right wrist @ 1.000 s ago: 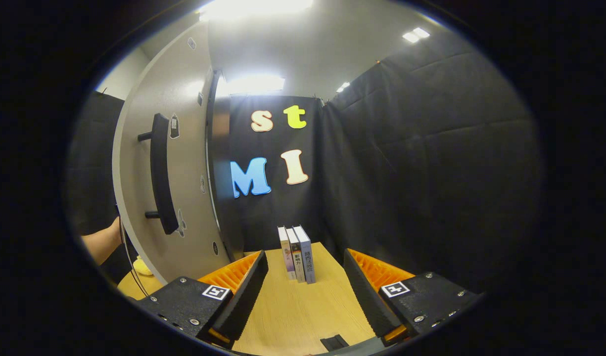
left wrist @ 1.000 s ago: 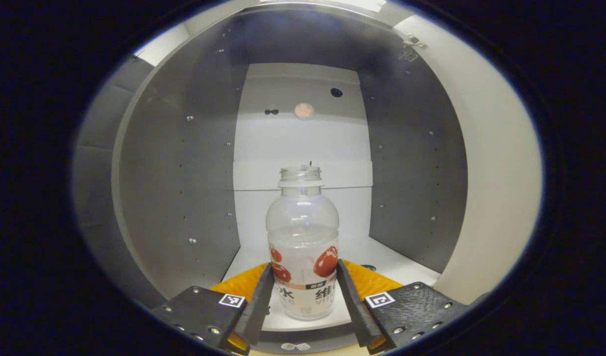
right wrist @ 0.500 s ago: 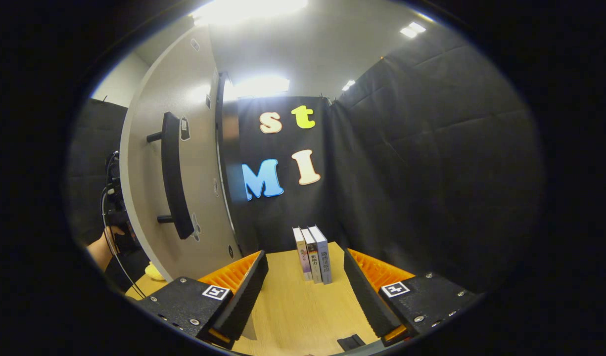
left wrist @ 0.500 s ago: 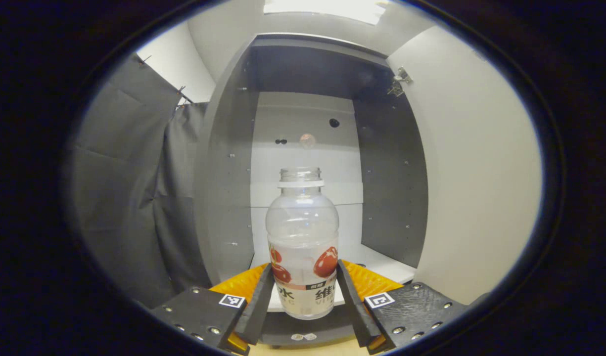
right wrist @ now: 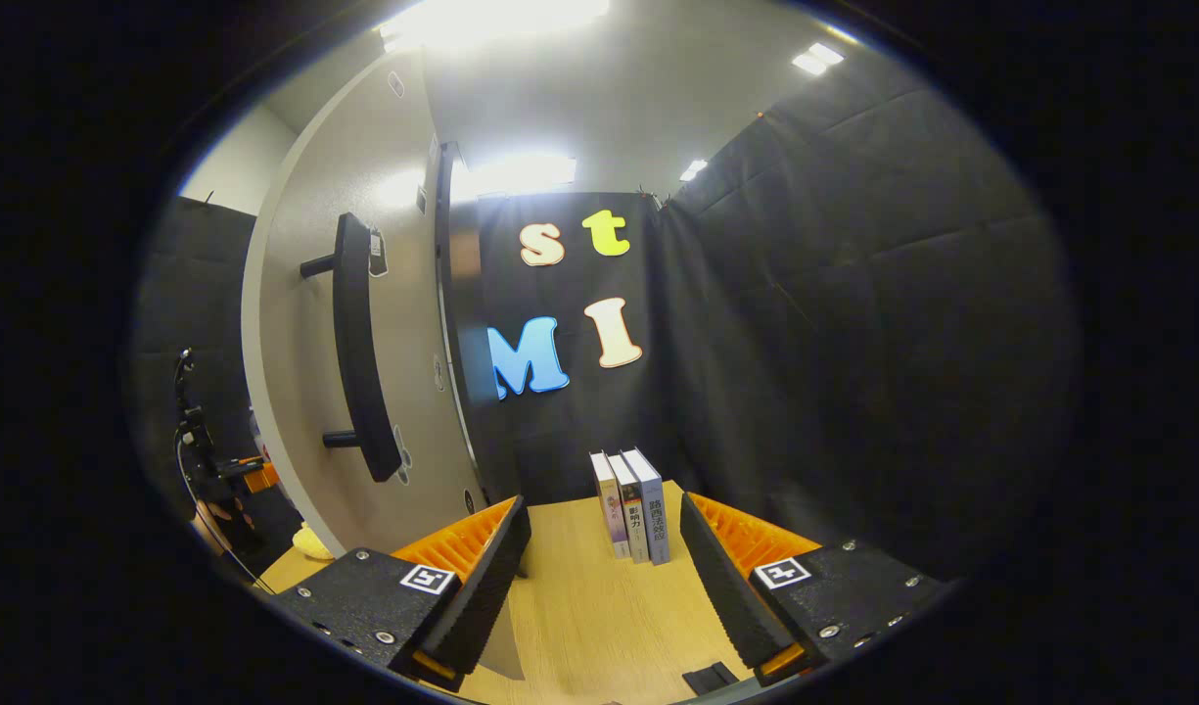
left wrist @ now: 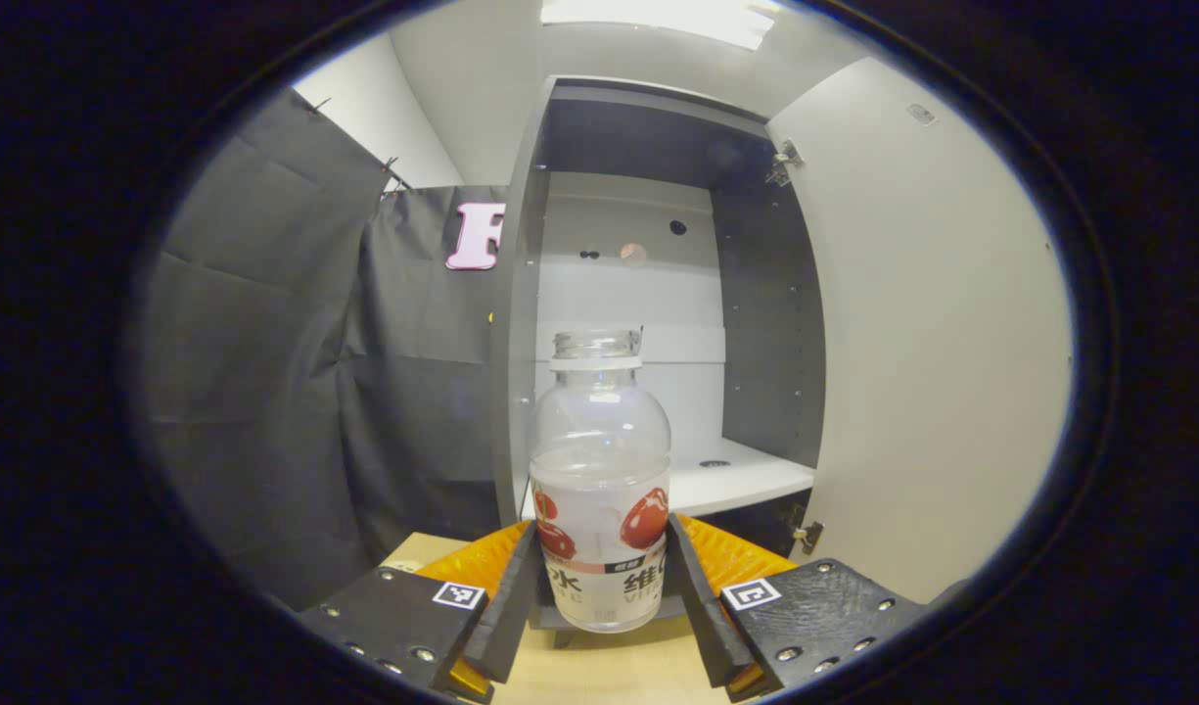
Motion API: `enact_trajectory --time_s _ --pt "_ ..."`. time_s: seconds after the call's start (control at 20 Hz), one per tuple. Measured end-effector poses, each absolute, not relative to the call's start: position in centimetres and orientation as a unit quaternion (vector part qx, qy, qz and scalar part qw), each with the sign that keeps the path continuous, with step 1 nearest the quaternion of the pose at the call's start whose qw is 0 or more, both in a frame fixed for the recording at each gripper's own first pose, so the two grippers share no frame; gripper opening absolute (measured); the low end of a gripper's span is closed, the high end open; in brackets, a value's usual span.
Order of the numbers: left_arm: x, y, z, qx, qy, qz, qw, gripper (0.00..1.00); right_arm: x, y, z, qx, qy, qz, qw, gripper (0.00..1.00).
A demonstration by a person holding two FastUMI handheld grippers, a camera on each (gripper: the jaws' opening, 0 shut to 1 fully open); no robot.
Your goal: Open the cabinet door with the right hand, grasp the bottle in the cabinet with the left hand and place it on the coaster, then close the cabinet door with the right hand.
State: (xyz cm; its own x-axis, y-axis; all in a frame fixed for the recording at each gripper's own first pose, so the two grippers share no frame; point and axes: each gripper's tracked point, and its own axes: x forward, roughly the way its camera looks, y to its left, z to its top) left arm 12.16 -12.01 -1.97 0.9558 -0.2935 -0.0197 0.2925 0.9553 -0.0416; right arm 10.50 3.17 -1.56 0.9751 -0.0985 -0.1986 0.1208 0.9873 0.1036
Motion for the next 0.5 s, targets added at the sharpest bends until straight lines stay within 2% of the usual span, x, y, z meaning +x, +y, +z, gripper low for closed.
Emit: enact_trajectory --time_s 0.5 --pt "5.9 -9.6 -10.6 -0.033 0.065 -0.146 0.987 0.76 9.9 4.0 -1.3 0.055 0.097 -0.054 0.992 0.95"
